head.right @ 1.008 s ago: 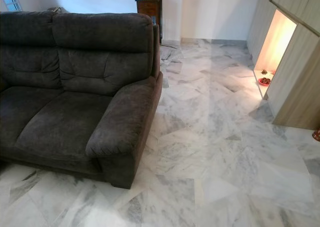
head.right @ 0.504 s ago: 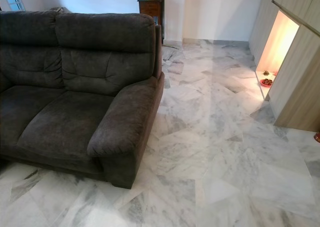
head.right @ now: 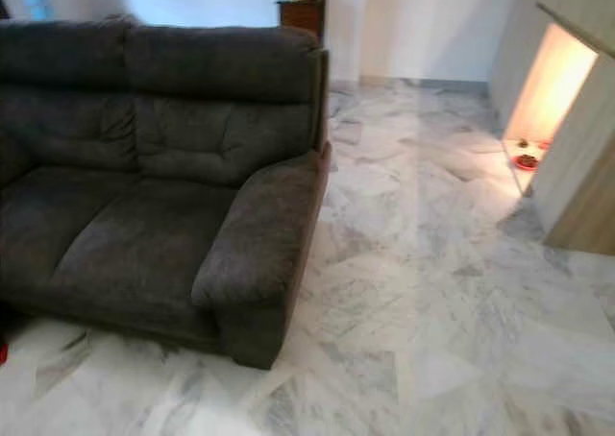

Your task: Move the pillow to the sofa from floor

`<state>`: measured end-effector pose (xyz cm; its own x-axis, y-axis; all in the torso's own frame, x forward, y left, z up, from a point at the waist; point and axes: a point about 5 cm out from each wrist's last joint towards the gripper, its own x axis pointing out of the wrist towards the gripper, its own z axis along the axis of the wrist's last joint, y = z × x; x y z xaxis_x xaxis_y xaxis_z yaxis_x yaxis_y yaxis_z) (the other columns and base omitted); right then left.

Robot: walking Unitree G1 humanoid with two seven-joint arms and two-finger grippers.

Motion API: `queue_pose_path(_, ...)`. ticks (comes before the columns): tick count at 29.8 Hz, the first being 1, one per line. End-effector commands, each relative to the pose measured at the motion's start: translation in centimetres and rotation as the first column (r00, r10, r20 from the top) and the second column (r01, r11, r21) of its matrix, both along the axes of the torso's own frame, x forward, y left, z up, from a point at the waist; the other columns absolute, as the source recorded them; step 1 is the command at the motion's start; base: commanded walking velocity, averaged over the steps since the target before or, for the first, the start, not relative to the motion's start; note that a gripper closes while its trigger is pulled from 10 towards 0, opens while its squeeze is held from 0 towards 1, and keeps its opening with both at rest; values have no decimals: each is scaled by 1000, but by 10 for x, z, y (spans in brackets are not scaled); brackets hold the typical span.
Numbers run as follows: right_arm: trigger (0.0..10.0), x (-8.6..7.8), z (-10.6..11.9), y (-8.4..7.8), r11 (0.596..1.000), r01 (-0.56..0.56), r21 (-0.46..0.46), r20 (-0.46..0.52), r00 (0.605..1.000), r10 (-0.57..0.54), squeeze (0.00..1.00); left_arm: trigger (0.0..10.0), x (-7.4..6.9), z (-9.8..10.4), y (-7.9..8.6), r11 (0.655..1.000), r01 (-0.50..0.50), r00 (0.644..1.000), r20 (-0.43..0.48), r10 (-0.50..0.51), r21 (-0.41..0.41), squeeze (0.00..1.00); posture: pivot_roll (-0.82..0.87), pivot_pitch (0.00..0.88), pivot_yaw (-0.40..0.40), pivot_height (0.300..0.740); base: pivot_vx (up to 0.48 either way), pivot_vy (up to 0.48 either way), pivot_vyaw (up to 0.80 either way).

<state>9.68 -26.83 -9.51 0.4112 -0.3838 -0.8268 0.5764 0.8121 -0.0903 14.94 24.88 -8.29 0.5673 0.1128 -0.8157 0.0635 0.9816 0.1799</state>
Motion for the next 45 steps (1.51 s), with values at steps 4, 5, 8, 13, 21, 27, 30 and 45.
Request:
queue_pose_path(4, 10000, -7, -2, 0, 1000, 24, 9, -18, 1000, -24, 0, 10000, -7, -3, 0, 1000, -1, 1000, -28, 1, 0, 0, 13, 0, 67, 740, 0, 480, 0)
queue_pose_path(5, 10000, -7, -2, 0, 1000, 25, 10, -19, 1000, -25, 0, 10000, -7, -3, 0, 1000, -1, 1000, -28, 1, -1, 0, 15, 0, 66, 740, 0, 480, 0)
queue_pose_path(8, 10000, -8, -2, 0, 1000, 20, 12, -26, 999, -20, 0, 10000, -8, -3, 0, 1000, -5, 1000, -30, 5, -1, 0, 15, 0, 67, 740, 0, 480, 0)
queue_pose_path(13, 10000, -10, -3, 1, 1000, 23, 15, -28, 999, -23, 0, 10000, -10, -4, 1, 1000, -5, 999, -33, 5, -3, 0, 15, 0, 67, 740, 0, 480, 0)
queue_pose_path(21, 10000, -12, -3, 1, 1000, 24, 18, -34, 999, -23, 0, 10000, -10, -4, 0, 1000, -8, 999, -33, 8, -5, 0, 18, 4, 64, 740, 0, 480, 0)
queue_pose_path(27, 10000, -12, -4, 1, 1000, 19, 20, -37, 999, -18, 0, 10000, -11, -5, -1, 1000, -12, 999, -34, 12, -9, 0, 21, 15, 59, 740, 0, 480, 0)
queue_pose_path(30, 10000, -11, -4, 1, 1000, 16, 22, -35, 999, -15, 0, 10000, -12, -5, -2, 1000, -13, 999, -34, 13, -12, 0, 19, 18, 60, 740, 0, 480, 0)
queue_pose_path(45, 10000, -8, -4, 7, 1000, 3, 31, -23, 1000, -2, 0, 10000, -12, -5, 0, 1000, -16, 999, -36, 15, -13, 0, 25, 30, 68, 740, 0, 480, 0)
